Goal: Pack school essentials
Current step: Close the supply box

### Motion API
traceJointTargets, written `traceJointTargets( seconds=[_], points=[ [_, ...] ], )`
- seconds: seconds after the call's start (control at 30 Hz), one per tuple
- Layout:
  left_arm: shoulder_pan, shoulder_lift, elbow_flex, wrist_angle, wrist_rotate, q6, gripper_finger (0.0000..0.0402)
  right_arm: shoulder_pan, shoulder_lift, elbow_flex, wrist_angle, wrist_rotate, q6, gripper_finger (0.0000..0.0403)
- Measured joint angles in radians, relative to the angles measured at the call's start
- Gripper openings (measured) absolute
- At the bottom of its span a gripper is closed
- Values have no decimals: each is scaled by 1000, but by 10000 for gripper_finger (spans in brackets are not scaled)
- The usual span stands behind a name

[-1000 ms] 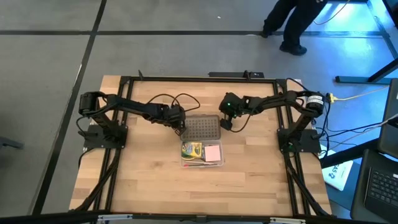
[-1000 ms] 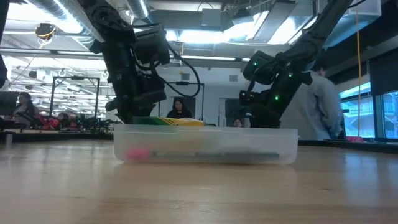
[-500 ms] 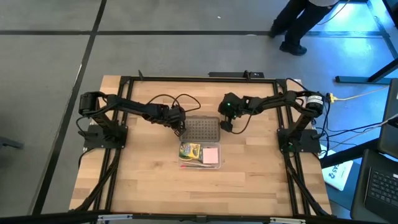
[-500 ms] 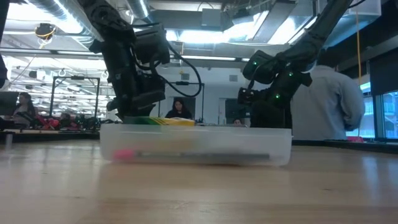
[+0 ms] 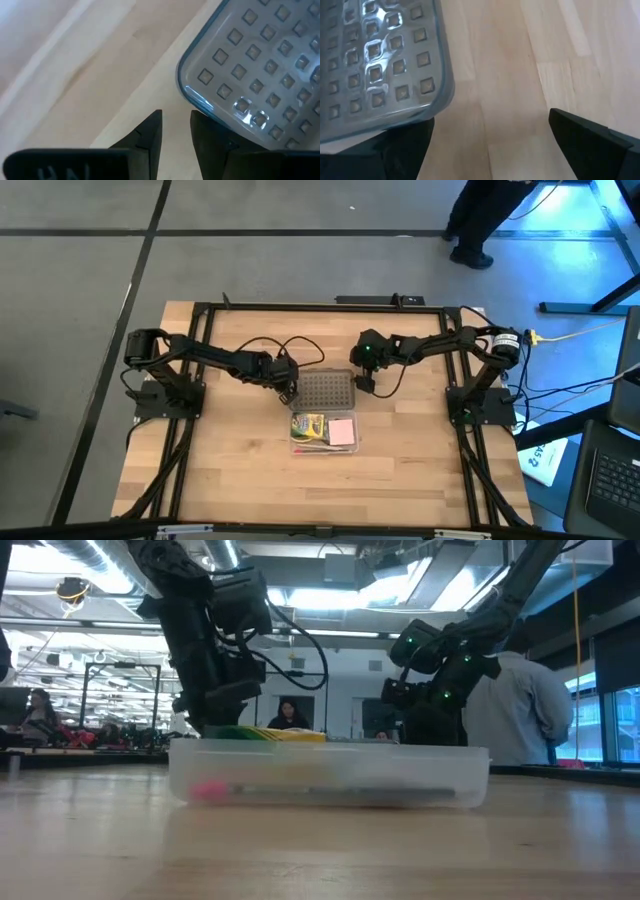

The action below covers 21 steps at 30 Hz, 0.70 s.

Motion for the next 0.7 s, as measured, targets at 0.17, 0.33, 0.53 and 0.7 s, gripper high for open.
traceJointTargets(
  seconds=[0.17,0.33,0.53,0.7],
  points=[
    [-17,0,1,-4,-56,24,96,19,0,0,8,-26,-32,397],
    [-39,-1,1,-3,-90,28,96,33,0,0,9,-26,-55,397],
    [-73,-1,1,-4,-104,31,96,42,0,0,8,-25,-61,397],
    [-112,-1,1,-3,-202,79,96,42,0,0,9,-25,-63,397]
  ],
)
